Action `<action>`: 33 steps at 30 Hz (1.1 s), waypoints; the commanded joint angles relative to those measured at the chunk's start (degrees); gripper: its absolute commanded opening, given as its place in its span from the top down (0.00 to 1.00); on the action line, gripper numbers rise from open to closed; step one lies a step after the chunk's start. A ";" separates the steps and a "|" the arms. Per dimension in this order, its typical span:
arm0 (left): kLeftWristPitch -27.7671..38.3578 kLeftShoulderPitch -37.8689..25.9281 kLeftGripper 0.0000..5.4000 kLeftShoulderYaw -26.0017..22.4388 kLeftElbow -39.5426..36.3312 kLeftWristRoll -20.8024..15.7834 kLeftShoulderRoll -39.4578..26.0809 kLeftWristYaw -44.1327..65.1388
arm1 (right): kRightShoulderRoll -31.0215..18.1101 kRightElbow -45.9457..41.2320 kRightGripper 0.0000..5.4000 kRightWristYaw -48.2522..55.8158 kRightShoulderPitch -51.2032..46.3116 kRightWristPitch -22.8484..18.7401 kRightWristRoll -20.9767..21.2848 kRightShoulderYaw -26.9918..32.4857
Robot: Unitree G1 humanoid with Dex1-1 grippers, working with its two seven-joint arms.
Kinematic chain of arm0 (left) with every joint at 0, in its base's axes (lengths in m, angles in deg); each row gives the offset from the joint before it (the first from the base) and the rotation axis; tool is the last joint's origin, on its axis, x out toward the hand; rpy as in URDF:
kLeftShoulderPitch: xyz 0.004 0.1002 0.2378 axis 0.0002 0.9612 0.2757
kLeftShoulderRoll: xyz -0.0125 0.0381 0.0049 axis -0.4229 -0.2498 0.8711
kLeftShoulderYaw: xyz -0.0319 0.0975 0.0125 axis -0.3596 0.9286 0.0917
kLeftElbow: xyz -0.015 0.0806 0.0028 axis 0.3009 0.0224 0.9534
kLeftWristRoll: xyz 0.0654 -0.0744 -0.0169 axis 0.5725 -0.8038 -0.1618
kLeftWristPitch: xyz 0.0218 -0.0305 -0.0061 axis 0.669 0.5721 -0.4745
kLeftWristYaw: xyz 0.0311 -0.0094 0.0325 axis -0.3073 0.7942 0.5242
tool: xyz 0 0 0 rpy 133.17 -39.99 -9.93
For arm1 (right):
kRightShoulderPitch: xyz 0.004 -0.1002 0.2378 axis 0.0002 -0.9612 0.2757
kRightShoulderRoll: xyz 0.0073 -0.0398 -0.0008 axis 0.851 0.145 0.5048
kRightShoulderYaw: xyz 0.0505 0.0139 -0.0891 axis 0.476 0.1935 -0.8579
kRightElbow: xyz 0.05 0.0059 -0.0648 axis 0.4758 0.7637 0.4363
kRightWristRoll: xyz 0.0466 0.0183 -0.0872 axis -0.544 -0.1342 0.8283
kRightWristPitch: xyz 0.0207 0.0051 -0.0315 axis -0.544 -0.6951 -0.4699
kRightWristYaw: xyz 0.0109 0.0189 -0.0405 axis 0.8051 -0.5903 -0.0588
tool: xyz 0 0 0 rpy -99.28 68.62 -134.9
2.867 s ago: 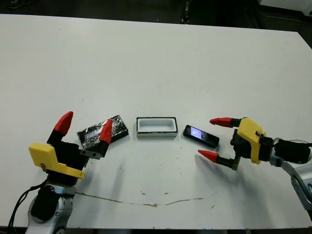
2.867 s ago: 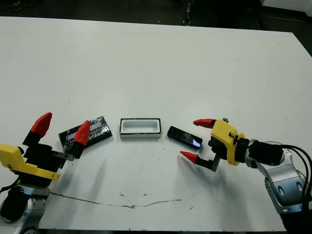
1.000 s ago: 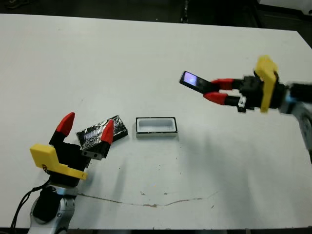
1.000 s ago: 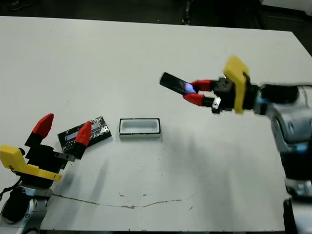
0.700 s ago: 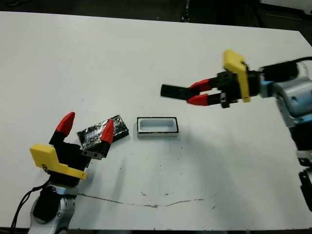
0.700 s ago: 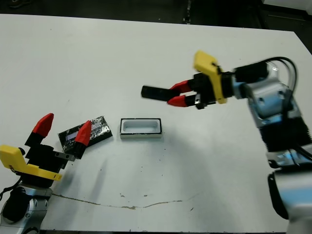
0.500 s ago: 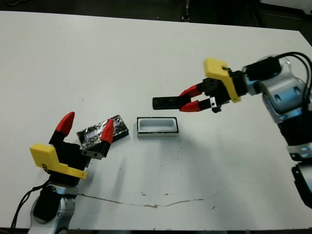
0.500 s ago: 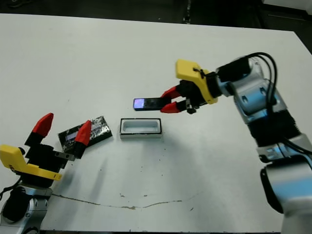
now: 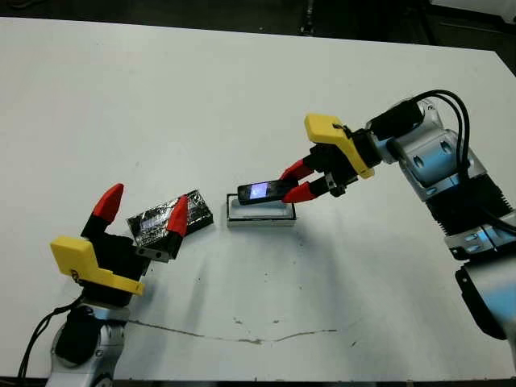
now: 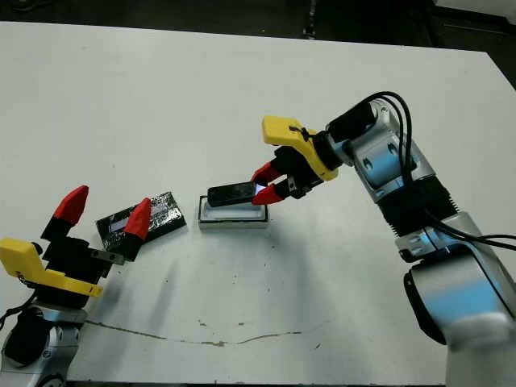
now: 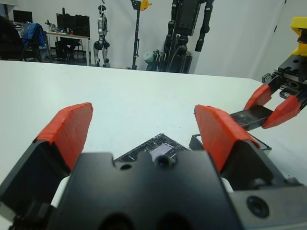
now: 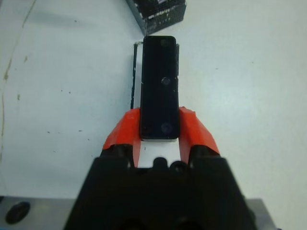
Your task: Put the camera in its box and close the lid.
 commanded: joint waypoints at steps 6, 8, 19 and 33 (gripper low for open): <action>0.79 0.76 0.00 0.08 0.95 0.35 0.04 0.36 | 0.05 -1.14 0.69 -0.44 -0.26 1.82 2.46 -0.71; 0.78 0.79 0.00 0.14 0.91 0.34 0.12 0.26 | 0.39 -0.72 0.69 -0.05 -0.26 1.37 2.41 -0.74; 0.66 1.16 0.00 0.31 0.89 -0.16 0.19 0.33 | 1.33 -0.31 0.69 0.68 -1.38 0.37 2.61 -1.69; 1.40 1.77 0.00 0.77 0.82 0.90 0.93 -0.04 | 2.73 -1.15 0.69 -0.95 -2.29 -0.04 4.41 -3.44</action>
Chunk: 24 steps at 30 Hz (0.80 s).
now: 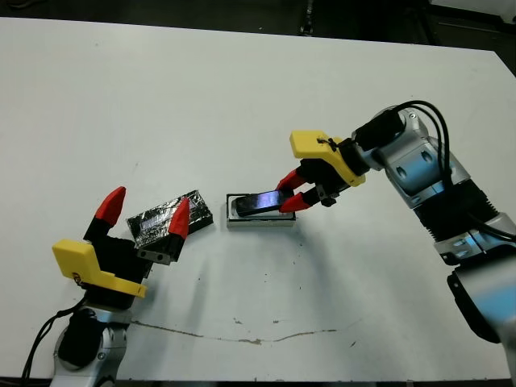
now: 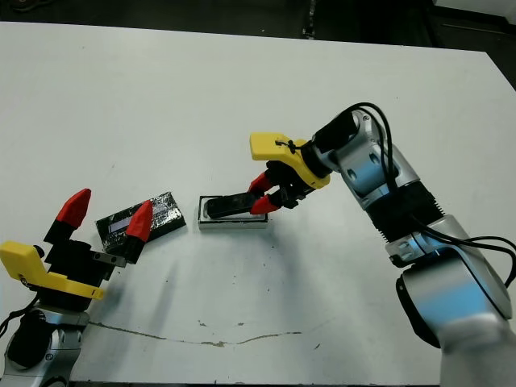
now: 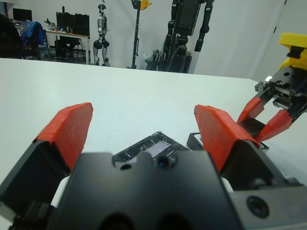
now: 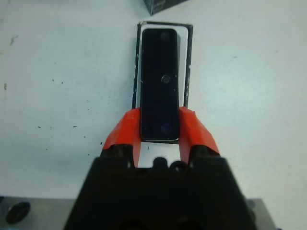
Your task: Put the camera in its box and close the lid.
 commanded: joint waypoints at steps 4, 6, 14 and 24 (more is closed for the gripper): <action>0.26 1.07 0.00 0.01 0.49 0.36 0.29 -0.01 | 1.18 0.63 0.69 -0.67 -1.67 2.03 0.45 -0.55; 0.25 1.09 0.00 0.08 0.46 0.31 0.47 -0.02 | 1.54 1.27 0.69 -0.54 -1.41 2.56 0.69 -0.86; 0.83 1.07 0.00 0.21 0.89 0.66 0.61 -0.01 | 1.80 -0.26 0.69 -1.42 -1.49 1.99 1.84 -1.14; 1.20 1.10 0.00 0.30 1.18 0.92 0.73 -0.06 | 0.26 -0.95 0.69 0.02 -0.25 -0.35 1.02 0.16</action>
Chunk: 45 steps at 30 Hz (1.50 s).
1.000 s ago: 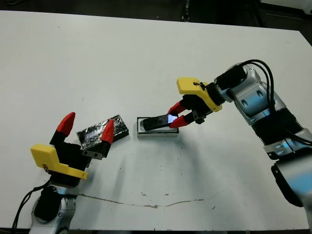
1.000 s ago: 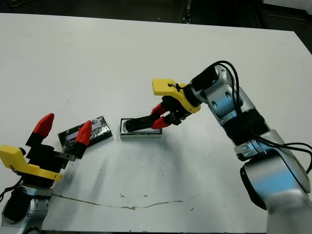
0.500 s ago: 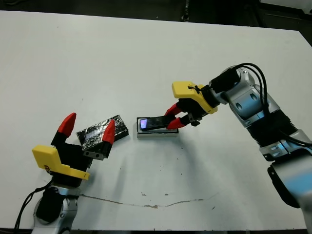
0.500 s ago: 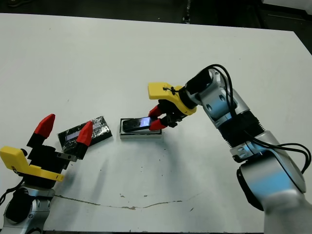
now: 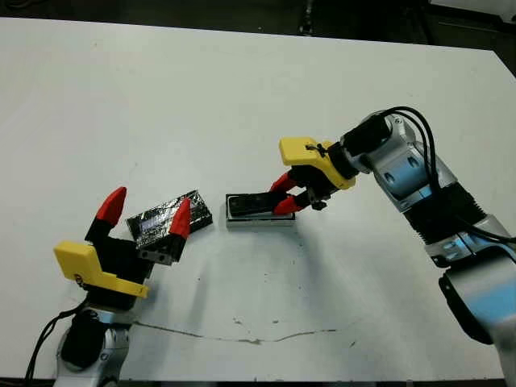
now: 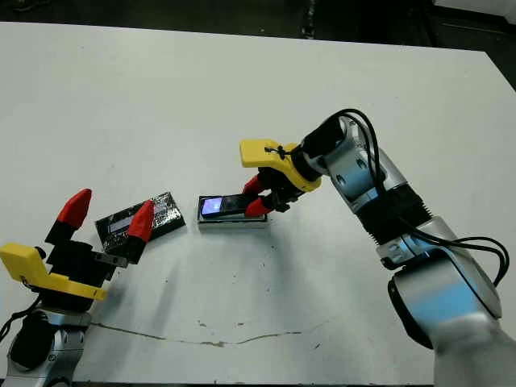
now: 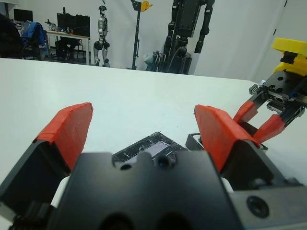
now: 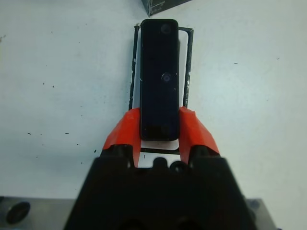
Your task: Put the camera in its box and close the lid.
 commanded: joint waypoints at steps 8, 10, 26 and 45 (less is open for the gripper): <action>0.51 1.20 0.00 0.40 0.67 0.85 0.36 -0.37 | -3.33 -4.55 0.69 1.47 0.50 -1.11 0.45 0.67; 0.72 1.23 0.00 0.47 0.80 1.29 0.42 -0.58 | -3.83 -5.75 0.69 1.42 0.70 -1.71 0.69 0.58; 1.43 2.09 0.00 0.76 0.77 1.99 0.93 -1.01 | -5.98 -14.00 0.69 1.30 2.54 -7.60 6.47 -3.27; 1.19 2.60 0.00 0.97 0.50 0.93 1.27 -0.83 | -6.18 -13.07 0.69 -0.20 0.58 -5.47 8.60 -3.67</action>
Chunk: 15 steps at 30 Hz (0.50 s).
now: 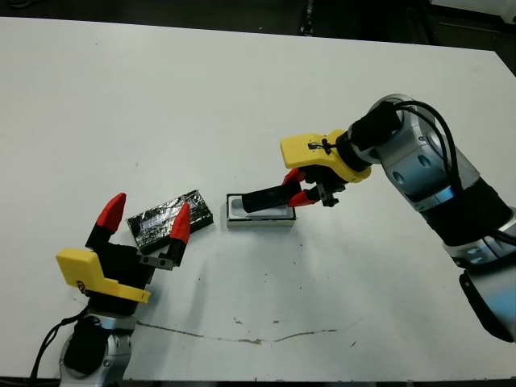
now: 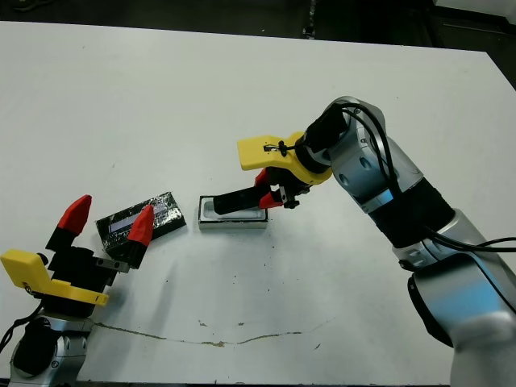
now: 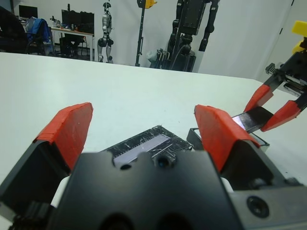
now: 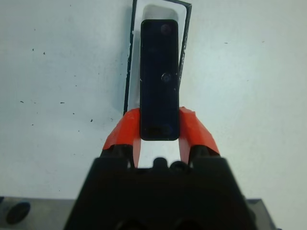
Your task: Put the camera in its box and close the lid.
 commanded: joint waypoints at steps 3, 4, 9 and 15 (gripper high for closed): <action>0.38 0.76 0.00 0.22 0.42 0.37 0.26 -0.23 | -1.08 0.35 0.69 -1.85 -0.73 2.05 1.51 -0.42; 0.35 0.76 0.00 0.23 0.38 0.41 0.28 -0.27 | -1.01 0.31 0.69 -2.31 -0.72 1.86 2.12 -0.60; 0.21 0.68 0.00 0.15 0.44 0.49 0.05 -0.13 | -0.60 0.28 0.69 -2.93 -0.77 0.46 3.28 -1.10; -0.02 0.47 0.00 0.29 0.38 0.15 0.23 -0.16 | -0.38 1.22 0.69 -2.41 -0.99 2.61 2.82 -1.54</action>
